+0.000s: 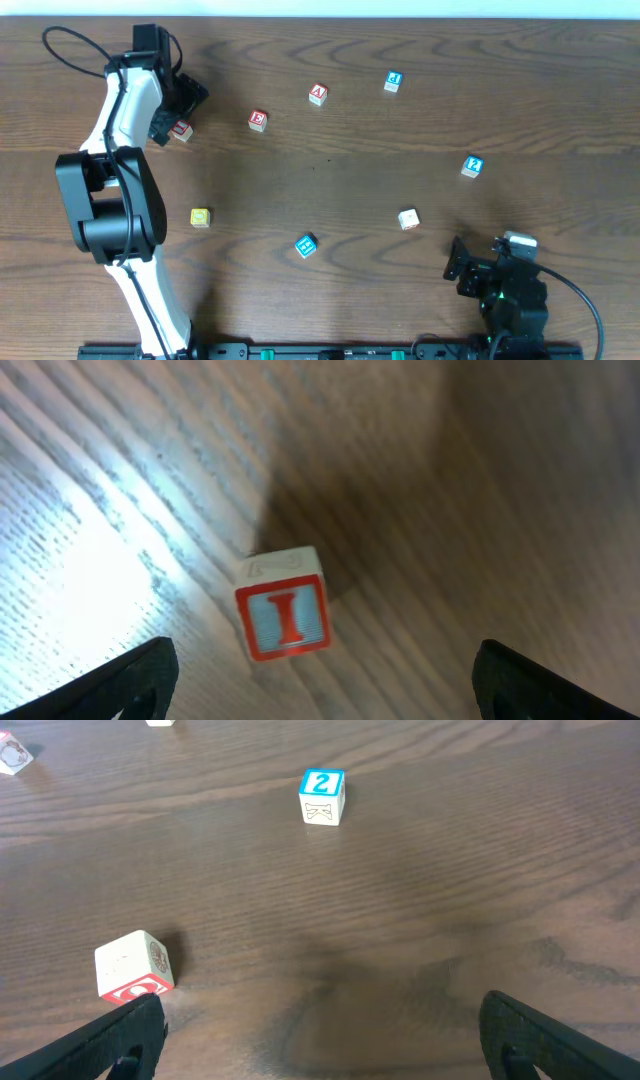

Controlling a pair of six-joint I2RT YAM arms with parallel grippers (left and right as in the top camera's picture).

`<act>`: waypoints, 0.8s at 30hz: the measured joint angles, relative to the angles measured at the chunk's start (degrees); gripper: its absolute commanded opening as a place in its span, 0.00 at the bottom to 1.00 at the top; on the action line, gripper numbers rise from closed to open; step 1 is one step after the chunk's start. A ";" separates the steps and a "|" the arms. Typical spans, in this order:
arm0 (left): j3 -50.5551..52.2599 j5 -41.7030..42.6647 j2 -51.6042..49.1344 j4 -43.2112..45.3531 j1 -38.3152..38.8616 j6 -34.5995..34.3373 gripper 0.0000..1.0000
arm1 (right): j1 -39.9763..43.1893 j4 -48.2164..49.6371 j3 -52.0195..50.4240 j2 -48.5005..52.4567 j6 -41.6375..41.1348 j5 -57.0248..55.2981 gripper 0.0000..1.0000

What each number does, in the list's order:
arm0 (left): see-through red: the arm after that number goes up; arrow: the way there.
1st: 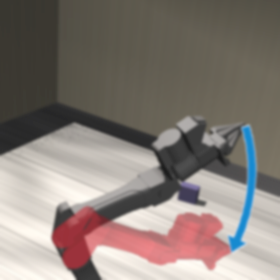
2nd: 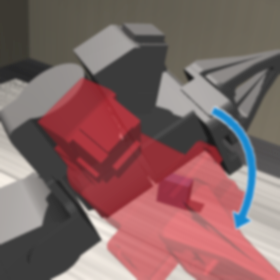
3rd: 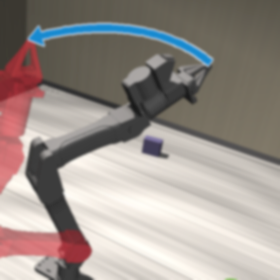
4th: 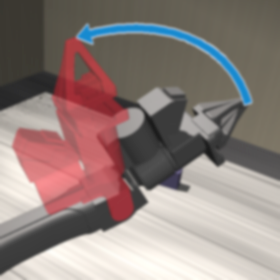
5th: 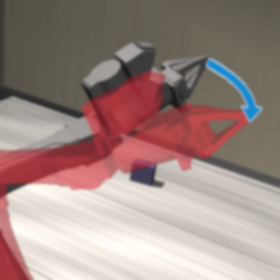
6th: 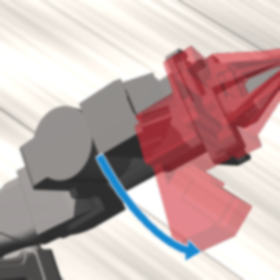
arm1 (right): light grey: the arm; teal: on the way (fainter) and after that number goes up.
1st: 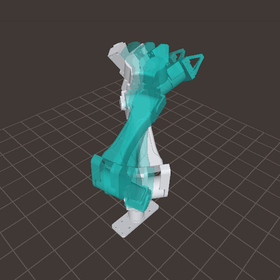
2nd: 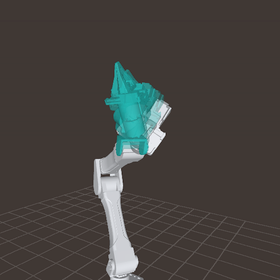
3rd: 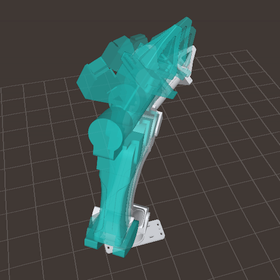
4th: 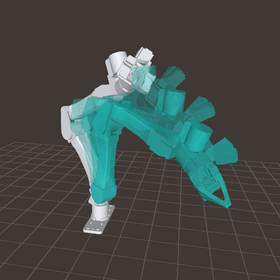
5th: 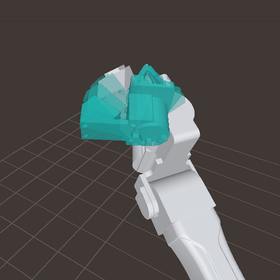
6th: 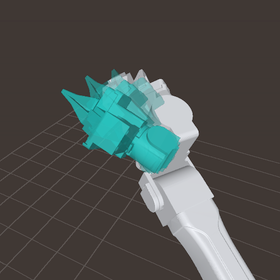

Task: Spell out Ai2
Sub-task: 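Close the left gripper on the red I block and lift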

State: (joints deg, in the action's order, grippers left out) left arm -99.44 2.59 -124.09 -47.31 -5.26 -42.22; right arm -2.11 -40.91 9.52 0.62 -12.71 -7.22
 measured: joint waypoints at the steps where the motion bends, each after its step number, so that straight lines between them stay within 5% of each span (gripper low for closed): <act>1: 0.44 -0.02 0.00 0.44 0.00 0.00 0.96 | 0.00 0.00 0.00 0.00 0.00 0.00 0.99; 20: 6.10 -0.22 -0.26 7.72 0.00 0.07 1.00 | 0.00 0.00 0.00 0.00 0.00 -0.02 0.99; 24: 6.88 -0.39 -0.26 8.04 -0.28 -0.42 0.87 | 0.00 0.00 0.00 0.00 0.00 0.00 0.99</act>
State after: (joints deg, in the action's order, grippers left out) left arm -92.55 2.20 -124.36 -39.27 -5.54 -42.63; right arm -2.11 -40.91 9.52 0.62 -12.71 -7.22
